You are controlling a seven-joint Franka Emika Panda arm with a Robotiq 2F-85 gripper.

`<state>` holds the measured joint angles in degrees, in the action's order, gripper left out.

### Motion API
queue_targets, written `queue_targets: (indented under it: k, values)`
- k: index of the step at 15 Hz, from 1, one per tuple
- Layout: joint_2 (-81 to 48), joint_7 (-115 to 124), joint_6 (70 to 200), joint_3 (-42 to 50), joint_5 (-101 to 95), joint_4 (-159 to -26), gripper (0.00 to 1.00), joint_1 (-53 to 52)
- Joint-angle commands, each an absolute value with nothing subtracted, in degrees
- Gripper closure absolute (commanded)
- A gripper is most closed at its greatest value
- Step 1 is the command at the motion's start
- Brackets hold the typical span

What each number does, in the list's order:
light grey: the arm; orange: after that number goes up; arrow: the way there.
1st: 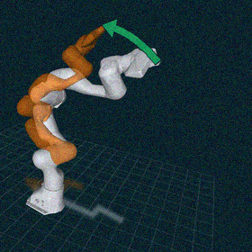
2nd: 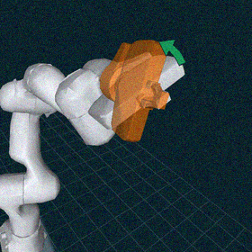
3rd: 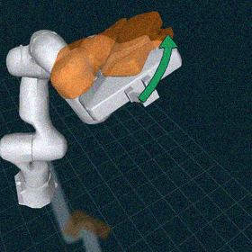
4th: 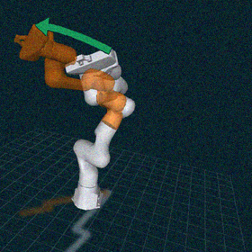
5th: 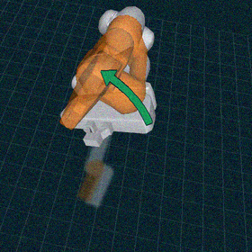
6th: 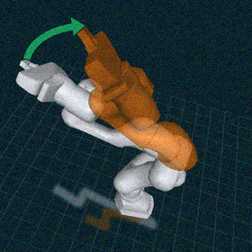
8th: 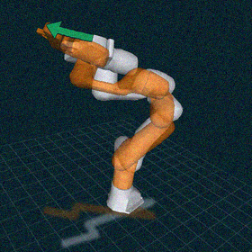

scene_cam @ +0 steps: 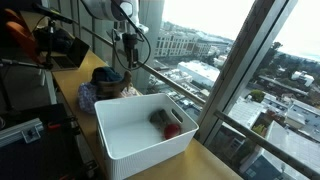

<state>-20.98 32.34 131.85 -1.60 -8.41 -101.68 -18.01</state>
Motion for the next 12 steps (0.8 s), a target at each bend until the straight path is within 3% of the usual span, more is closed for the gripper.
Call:
queue_targets:
  k: [1, 12]
  values:
    - [-18.61, 29.87, 131.43, -0.47, -9.15, -103.12, 0.00, -14.51]
    - [-30.51, 20.59, 141.35, 8.06, -8.16, -102.80, 0.00, -0.85]
